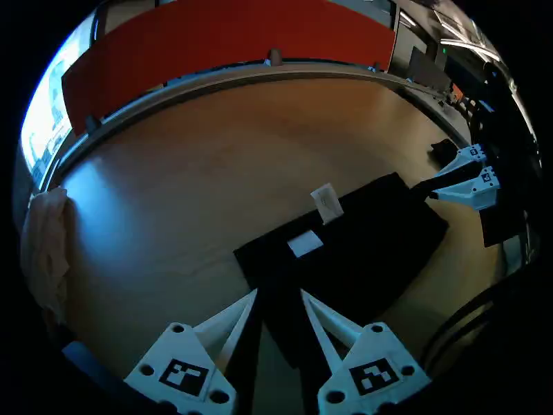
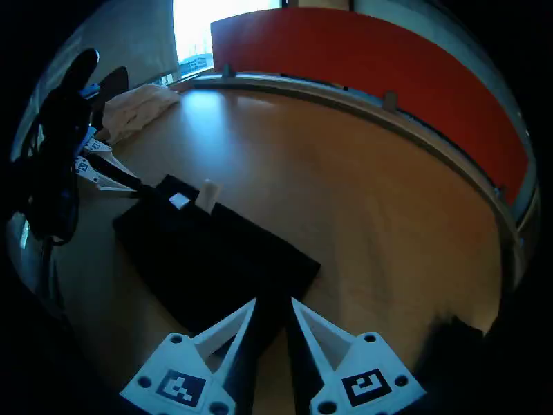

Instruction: Fold towel

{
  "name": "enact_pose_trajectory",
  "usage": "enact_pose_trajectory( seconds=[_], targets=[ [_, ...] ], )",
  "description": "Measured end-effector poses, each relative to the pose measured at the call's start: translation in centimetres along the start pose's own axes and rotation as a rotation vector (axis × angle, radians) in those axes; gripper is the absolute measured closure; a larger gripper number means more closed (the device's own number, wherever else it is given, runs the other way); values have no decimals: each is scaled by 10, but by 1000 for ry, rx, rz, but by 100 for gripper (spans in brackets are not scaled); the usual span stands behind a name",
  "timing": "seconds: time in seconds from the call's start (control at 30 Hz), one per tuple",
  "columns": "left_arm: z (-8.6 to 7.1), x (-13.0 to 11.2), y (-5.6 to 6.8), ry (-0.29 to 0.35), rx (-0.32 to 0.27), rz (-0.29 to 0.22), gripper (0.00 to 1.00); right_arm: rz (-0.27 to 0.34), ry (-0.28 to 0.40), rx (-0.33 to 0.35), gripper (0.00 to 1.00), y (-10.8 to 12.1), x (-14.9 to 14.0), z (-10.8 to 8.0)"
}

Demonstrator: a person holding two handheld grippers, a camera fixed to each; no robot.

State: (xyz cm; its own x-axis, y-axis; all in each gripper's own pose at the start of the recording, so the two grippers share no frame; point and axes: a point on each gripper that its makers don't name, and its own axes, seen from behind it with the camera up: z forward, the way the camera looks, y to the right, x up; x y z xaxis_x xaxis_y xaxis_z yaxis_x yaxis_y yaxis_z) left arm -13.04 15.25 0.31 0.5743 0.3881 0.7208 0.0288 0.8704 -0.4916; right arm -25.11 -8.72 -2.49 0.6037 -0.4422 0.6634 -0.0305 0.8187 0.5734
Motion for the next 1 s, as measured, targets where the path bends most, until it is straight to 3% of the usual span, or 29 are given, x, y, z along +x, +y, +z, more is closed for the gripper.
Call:
enact_pose_trajectory(
  seconds=[0.27, 0.7, 0.77, 0.83, 0.87, 0.9, 1.0],
  targets=[
    [8, 1, -5, -10, 23, 12, 65, -1, -13, -36, 71, 10, -1, 10],
    [13, 23, -23, 11, 76, 49, 56, -5, -3, -98, 61, 32, 15, 15],
    [12, 25, -24, 11, 78, 48, 48, -7, -3, -104, 60, 34, 16, 15],
    [11, 25, -24, 10, 74, 44, 20, -9, -2, -107, 58, 35, 17, 15],
    [11, 25, -23, 10, 71, 42, 16, -10, -1, -109, 55, 36, 17, 14],
    [10, 24, -23, 10, 70, 39, 11, -10, 1, -109, 45, 35, 17, 14],
    [8, 22, -23, 11, 67, 29, 9, -10, 8, -103, 27, 32, 18, 12]
  ],
)
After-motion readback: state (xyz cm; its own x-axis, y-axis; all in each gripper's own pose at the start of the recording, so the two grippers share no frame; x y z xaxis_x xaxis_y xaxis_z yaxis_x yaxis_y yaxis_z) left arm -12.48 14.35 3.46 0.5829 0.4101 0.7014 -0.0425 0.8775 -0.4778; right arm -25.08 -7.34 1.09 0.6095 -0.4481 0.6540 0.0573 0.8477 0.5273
